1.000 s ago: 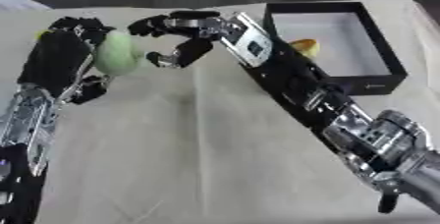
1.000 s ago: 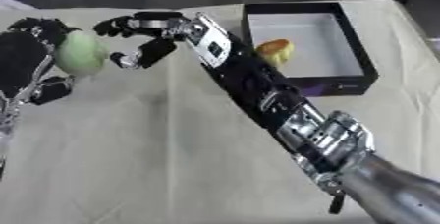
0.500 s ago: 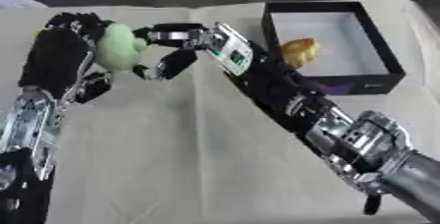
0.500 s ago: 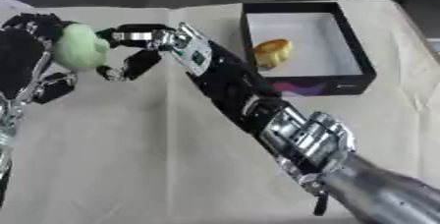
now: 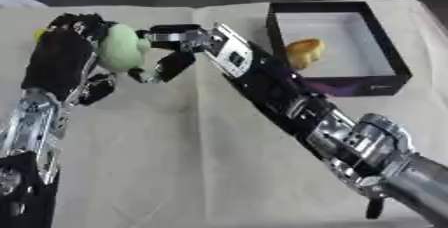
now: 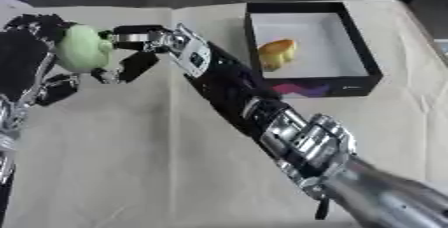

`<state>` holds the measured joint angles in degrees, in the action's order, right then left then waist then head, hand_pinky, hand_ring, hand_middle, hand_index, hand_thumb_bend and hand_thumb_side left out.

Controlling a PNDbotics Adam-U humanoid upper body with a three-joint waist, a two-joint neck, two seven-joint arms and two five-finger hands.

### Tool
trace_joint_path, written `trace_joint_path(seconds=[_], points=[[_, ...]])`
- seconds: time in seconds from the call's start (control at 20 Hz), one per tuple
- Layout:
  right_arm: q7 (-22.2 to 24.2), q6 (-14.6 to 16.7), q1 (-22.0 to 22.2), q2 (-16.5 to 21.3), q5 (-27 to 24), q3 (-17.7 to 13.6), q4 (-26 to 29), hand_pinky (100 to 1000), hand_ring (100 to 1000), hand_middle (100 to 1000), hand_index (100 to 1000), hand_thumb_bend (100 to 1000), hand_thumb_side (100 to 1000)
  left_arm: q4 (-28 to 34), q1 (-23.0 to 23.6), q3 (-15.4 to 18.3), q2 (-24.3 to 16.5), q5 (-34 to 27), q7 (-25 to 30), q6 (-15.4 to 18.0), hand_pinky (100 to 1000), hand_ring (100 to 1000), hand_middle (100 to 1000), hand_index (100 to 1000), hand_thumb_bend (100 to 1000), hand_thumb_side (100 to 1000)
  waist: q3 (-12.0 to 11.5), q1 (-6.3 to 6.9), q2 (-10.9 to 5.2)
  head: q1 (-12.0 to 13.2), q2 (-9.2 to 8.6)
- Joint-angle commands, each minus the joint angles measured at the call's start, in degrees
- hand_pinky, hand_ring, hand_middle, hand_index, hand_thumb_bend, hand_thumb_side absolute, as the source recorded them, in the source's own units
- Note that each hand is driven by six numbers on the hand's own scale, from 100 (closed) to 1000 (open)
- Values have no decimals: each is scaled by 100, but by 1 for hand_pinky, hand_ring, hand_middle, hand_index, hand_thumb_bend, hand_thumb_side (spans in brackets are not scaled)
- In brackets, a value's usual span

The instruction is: Pick up the objects with one hand, pass them to the other hand, and then place them into the box on the other side of the table.

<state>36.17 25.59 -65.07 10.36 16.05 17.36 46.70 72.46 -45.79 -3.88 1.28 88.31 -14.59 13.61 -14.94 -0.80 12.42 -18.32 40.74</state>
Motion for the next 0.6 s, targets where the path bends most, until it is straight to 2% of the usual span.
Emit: trace_joint_path(seconds=[0.05, 0.25, 0.3, 0.6], points=[[8, 23, -183, 108, -27, -12, 217, 1000, 1000, 960, 1000, 100, 356, -63, -88, 49, -51, 132, 25, -48, 734, 607, 531, 610, 149, 100, 7, 31, -144, -5, 9], [-1, 14, -191, 174, 24, -54, 261, 1000, 1000, 960, 1000, 100, 207, -175, -84, 71, -79, 241, 10, -106, 733, 604, 528, 608, 159, 100, 28, 38, -155, 6, 7], [-2, 1, -193, 185, 9, -61, 288, 1000, 1000, 958, 1000, 100, 197, -194, -86, 74, -79, 253, 6, -114, 733, 604, 528, 608, 160, 100, 33, 38, -156, 10, 6], [246, -115, -184, 180, -190, -16, 409, 1000, 1000, 958, 1000, 100, 294, -159, -96, 94, -40, 258, -111, -175, 732, 599, 525, 605, 150, 100, 48, 29, -154, 12, -10]])
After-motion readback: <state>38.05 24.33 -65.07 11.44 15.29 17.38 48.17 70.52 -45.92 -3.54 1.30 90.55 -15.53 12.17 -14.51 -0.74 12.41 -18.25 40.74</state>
